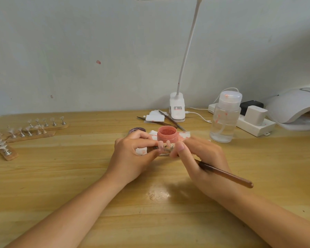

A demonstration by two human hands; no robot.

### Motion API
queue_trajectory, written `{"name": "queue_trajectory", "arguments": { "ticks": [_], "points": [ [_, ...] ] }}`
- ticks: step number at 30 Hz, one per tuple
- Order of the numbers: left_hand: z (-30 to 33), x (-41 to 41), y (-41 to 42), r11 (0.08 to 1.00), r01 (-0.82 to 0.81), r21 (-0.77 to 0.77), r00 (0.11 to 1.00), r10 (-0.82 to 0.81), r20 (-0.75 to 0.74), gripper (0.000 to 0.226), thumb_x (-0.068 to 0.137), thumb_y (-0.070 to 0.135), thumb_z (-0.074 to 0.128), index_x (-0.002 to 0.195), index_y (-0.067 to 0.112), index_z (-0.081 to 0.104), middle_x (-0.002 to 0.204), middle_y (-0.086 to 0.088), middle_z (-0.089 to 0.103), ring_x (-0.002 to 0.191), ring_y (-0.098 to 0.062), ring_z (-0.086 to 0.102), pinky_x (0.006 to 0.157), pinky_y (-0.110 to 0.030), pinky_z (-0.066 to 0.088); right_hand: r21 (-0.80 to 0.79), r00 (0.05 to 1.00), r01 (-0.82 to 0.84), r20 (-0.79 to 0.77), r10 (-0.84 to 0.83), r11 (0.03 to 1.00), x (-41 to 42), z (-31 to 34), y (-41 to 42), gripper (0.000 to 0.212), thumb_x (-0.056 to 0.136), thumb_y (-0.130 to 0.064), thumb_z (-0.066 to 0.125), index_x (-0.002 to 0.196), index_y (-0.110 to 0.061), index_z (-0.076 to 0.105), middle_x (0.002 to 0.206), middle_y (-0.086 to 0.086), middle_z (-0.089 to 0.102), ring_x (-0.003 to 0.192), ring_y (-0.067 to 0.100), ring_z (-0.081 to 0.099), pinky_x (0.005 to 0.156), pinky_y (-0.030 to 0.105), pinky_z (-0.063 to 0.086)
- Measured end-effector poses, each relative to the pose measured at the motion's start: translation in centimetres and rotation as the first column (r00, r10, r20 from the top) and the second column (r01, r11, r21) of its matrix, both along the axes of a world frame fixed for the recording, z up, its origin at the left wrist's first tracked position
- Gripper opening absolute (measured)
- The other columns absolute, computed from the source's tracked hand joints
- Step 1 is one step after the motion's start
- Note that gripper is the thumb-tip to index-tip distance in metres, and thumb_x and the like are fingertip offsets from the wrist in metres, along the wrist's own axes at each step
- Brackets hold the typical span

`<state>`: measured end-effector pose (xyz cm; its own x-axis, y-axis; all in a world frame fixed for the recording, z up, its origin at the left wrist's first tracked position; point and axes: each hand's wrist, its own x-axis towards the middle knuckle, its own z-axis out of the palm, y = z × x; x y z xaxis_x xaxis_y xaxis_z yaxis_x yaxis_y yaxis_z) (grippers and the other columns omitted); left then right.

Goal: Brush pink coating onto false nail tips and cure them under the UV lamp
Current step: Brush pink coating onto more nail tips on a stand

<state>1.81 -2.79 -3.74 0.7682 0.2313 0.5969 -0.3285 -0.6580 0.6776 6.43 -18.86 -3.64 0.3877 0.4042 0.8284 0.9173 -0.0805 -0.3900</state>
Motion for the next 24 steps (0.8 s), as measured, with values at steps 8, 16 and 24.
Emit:
{"name": "queue_trajectory", "arguments": {
  "ticks": [8,16,24],
  "points": [
    [0.1,-0.1,0.0,1.000,-0.003,-0.025,0.999,0.002,-0.034,0.014,0.068,0.029,0.073,0.081,0.025,0.074,0.078,0.011,0.059,0.084,-0.015,0.056,0.091,-0.050,0.036,0.076,0.995,0.059,-0.091,-0.052,0.995,0.8,-0.1,-0.6,0.043,0.093,-0.028,0.039,0.069,-0.007,0.067,0.066,-0.005,0.063,0.066,0.015,0.058,0.062,0.033,0.046],
    [0.1,-0.2,-0.1,1.000,0.000,-0.031,0.999,-0.001,-0.033,0.011,0.069,0.029,0.073,0.077,0.035,0.069,0.077,0.012,0.058,0.083,-0.013,0.056,0.091,-0.054,0.036,0.038,0.999,0.012,-0.053,-0.010,0.999,1.0,-0.6,-0.7,0.046,0.095,-0.029,0.038,0.066,-0.008,0.067,0.059,-0.002,0.061,0.058,0.013,0.057,0.054,0.037,0.045],
    [0.1,-0.1,0.0,0.999,-0.020,-0.031,0.998,0.018,-0.068,0.019,0.070,0.021,0.076,0.070,0.038,0.069,0.077,0.012,0.059,0.084,-0.012,0.056,0.092,-0.054,0.035,0.053,0.994,-0.016,-0.111,0.022,0.998,1.1,-0.5,-1.0,0.057,0.096,-0.039,0.034,0.062,-0.008,0.067,0.058,-0.002,0.062,0.057,0.011,0.058,0.054,0.033,0.047]
  ]
}}
